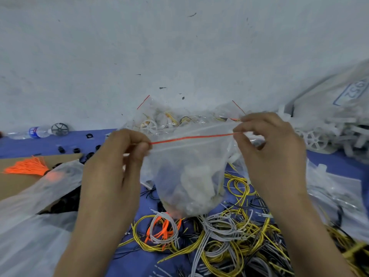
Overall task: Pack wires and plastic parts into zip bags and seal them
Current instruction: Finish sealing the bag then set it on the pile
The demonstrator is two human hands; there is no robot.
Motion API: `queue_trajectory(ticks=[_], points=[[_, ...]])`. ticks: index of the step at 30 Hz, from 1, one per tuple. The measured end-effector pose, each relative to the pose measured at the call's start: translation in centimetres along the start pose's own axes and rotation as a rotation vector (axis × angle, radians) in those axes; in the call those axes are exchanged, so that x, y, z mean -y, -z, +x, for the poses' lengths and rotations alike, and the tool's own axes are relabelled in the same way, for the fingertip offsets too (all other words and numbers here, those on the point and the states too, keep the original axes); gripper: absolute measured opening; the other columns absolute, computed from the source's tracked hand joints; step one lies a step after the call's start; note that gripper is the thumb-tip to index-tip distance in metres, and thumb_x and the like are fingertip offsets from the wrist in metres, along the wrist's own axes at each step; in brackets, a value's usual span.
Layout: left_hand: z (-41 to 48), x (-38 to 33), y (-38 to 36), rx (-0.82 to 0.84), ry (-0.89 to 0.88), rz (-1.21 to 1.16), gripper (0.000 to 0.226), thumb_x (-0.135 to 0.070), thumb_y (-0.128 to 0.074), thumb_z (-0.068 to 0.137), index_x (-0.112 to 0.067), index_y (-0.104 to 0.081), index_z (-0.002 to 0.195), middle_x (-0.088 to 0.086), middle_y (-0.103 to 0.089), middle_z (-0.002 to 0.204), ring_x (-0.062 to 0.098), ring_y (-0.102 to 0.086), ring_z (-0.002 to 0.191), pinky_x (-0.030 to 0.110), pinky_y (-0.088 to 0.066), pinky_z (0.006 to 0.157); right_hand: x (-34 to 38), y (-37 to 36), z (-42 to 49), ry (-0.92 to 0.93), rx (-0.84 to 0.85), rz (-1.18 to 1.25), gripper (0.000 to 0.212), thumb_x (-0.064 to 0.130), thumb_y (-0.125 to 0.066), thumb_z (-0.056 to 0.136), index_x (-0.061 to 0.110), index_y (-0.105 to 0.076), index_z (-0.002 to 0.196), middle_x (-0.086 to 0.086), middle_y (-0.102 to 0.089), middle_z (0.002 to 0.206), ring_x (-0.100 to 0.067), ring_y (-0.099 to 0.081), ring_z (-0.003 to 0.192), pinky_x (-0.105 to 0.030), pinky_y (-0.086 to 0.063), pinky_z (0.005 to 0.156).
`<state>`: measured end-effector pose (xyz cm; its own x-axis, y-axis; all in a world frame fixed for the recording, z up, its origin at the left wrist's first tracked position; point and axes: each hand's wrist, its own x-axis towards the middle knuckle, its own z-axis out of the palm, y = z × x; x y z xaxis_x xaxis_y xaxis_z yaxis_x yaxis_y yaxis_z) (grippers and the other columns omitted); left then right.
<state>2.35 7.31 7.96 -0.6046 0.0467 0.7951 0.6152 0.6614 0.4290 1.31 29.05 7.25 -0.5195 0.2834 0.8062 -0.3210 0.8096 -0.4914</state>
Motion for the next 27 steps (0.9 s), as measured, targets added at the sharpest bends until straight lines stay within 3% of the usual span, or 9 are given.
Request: queue_trajectory(ticks=[3, 5, 8, 11, 13, 15, 18, 22, 27], points=[[-0.1, 0.6, -0.2, 0.032, 0.098, -0.073, 0.020, -0.043, -0.055, 0.092, -0.030, -0.051, 0.077, -0.023, -0.062, 0.084, -0.008, -0.056, 0.072, 0.002, -0.037, 0.061, -0.1, 0.0, 0.2, -0.128, 0.143, 0.199, 0.020, 0.007, -0.068, 0.082, 0.026, -0.068, 0.075, 0.013, -0.065, 0.079, -0.004, -0.058, 0.066, -0.020, -0.046, 0.061], [0.0, 1.0, -0.2, 0.122, 0.164, -0.211, 0.018, -0.054, -0.058, 0.075, -0.037, -0.057, 0.079, -0.021, -0.065, 0.079, -0.004, -0.060, 0.069, 0.006, -0.042, 0.059, -0.7, 0.2, 0.6, -0.272, 0.256, 0.299, 0.029, 0.003, -0.064, 0.083, 0.031, -0.067, 0.075, 0.015, -0.065, 0.075, -0.001, -0.057, 0.061, -0.021, -0.048, 0.063], [0.0, 1.1, 0.1, 0.205, 0.144, -0.314, 0.014, -0.049, -0.065, 0.069, -0.042, -0.062, 0.082, -0.016, -0.069, 0.081, 0.002, -0.064, 0.073, 0.014, -0.050, 0.067, -0.5, 1.3, 0.8, -0.195, 0.269, 0.323, 0.048, -0.003, -0.060, 0.082, 0.039, -0.064, 0.106, 0.018, -0.059, 0.104, 0.000, -0.059, 0.090, -0.016, -0.047, 0.080], [-0.1, 0.4, 0.3, 0.207, -0.002, -0.229, 0.010, -0.045, -0.067, 0.079, -0.039, -0.061, 0.085, -0.018, -0.067, 0.083, 0.002, -0.065, 0.076, 0.013, -0.048, 0.069, 1.8, 2.6, 0.4, 0.080, 0.374, 0.308, 0.058, 0.038, -0.070, 0.077, 0.050, -0.046, 0.129, 0.025, -0.045, 0.131, 0.009, -0.030, 0.131, -0.017, -0.020, 0.111], [-0.2, -0.6, 0.2, 0.230, -0.073, -0.193, 0.010, -0.043, -0.058, 0.079, -0.040, -0.060, 0.088, -0.020, -0.066, 0.084, 0.000, -0.064, 0.077, 0.006, -0.044, 0.066, 3.3, 2.7, -0.3, 0.182, 0.502, 0.208, 0.048, 0.060, -0.064, 0.069, 0.049, -0.058, 0.115, 0.030, -0.054, 0.122, 0.012, -0.019, 0.135, -0.037, 0.002, 0.118], [-0.3, -1.4, 0.2, 0.268, -0.104, -0.190, 0.018, -0.044, -0.056, 0.079, -0.042, -0.060, 0.096, -0.019, -0.065, 0.083, -0.003, -0.063, 0.075, 0.005, -0.043, 0.064, 4.5, 2.4, -0.7, 0.235, 0.604, 0.126, 0.027, 0.055, -0.065, 0.074, 0.040, -0.069, 0.096, 0.023, -0.065, 0.104, 0.014, -0.025, 0.130, -0.042, 0.011, 0.115], [-0.4, -1.7, 0.3, 0.295, -0.099, -0.233, 0.029, -0.048, -0.055, 0.078, -0.046, -0.058, 0.107, -0.019, -0.063, 0.079, -0.001, -0.063, 0.073, 0.013, -0.047, 0.064, 5.0, 2.2, -0.9, 0.233, 0.661, 0.168, 0.010, 0.041, -0.069, 0.080, 0.033, -0.072, 0.085, 0.016, -0.066, 0.094, 0.007, -0.042, 0.114, -0.039, 0.003, 0.115], [-0.2, -1.5, 0.5, 0.306, -0.111, -0.204, 0.036, -0.051, -0.054, 0.078, -0.049, -0.056, 0.113, -0.023, -0.062, 0.080, -0.005, -0.062, 0.073, 0.012, -0.046, 0.063, 5.0, 2.3, -0.9, 0.227, 0.638, 0.270, 0.010, 0.041, -0.065, 0.076, 0.032, -0.069, 0.079, 0.015, -0.064, 0.083, 0.001, -0.052, 0.097, -0.051, -0.029, 0.106], [-0.3, -1.5, 0.4, 0.313, -0.094, -0.275, 0.033, -0.048, -0.057, 0.077, -0.046, -0.059, 0.111, -0.015, -0.065, 0.073, 0.004, -0.064, 0.067, 0.020, -0.050, 0.061, 5.2, 2.4, -0.9, 0.245, 0.646, 0.308, 0.010, 0.038, -0.065, 0.074, 0.030, -0.071, 0.074, 0.017, -0.063, 0.081, 0.000, -0.054, 0.095, -0.048, -0.038, 0.099]])
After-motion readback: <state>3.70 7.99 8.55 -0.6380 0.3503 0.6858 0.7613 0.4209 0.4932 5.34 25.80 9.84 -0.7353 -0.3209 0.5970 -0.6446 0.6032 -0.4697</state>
